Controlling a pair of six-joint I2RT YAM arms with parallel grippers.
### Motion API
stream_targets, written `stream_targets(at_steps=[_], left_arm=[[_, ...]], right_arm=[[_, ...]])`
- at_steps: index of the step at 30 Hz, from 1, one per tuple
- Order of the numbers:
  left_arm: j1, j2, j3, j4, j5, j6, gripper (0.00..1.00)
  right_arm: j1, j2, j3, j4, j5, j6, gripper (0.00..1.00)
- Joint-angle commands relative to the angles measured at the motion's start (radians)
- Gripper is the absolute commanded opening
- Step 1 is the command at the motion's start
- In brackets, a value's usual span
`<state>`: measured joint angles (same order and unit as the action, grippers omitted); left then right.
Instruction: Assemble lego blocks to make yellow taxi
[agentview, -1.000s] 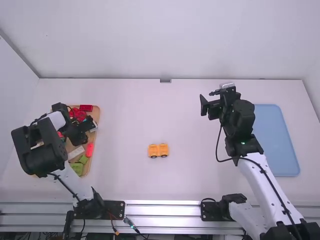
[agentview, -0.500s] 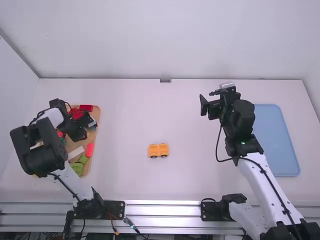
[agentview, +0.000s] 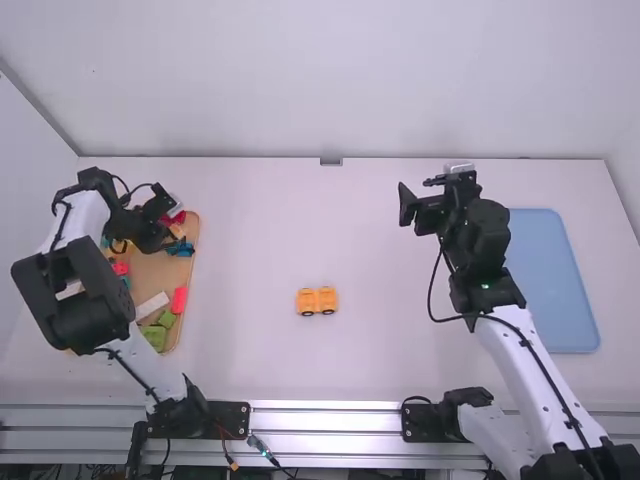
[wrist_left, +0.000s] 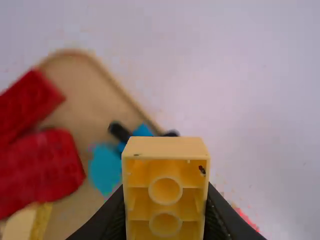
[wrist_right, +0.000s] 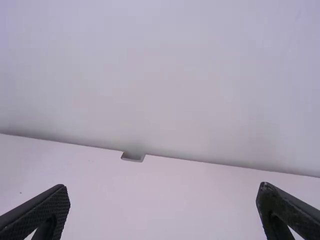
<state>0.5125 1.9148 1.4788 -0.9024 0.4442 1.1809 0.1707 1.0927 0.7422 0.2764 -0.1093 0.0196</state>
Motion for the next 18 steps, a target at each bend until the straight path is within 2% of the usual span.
stream_targets(at_steps=[1, 2, 5, 9, 11, 13, 14, 16, 18], left_arm=[[-0.002, -0.051, 0.016, -0.024, 0.267, 0.109, 0.19], [-0.002, -0.074, 0.014, -0.035, 0.365, 0.137, 0.2], [-0.003, -0.112, 0.006, -0.061, 0.495, 0.171, 0.2], [-0.039, -0.122, 0.004, -0.146, 0.65, 0.317, 0.2], [-0.099, -0.122, 0.001, -0.235, 0.745, 0.427, 0.18], [-0.128, -0.122, -0.003, -0.262, 0.773, 0.467, 0.17], [-0.173, -0.122, -0.013, -0.275, 0.806, 0.512, 0.16], [-0.213, -0.122, -0.023, -0.269, 0.83, 0.531, 0.14], [-0.278, -0.122, -0.04, -0.241, 0.867, 0.529, 0.13]], right_arm=[[0.025, 0.029, 0.043, 0.011, -0.003, -0.002, 0.99], [0.037, 0.051, 0.043, 0.022, -0.002, -0.001, 0.99], [0.055, 0.114, 0.043, 0.061, -0.054, -0.003, 0.99], [0.056, 0.246, 0.043, 0.175, -0.296, -0.072, 0.99], [0.049, 0.348, 0.043, 0.295, -0.48, -0.076, 0.99], [0.04, 0.393, 0.043, 0.368, -0.591, -0.076, 0.99], [0.028, 0.441, 0.043, 0.463, -0.721, -0.053, 0.99], [0.016, 0.478, 0.043, 0.545, -0.799, -0.009, 0.99], [-0.007, 0.539, 0.043, 0.695, -0.895, 0.089, 0.99]])
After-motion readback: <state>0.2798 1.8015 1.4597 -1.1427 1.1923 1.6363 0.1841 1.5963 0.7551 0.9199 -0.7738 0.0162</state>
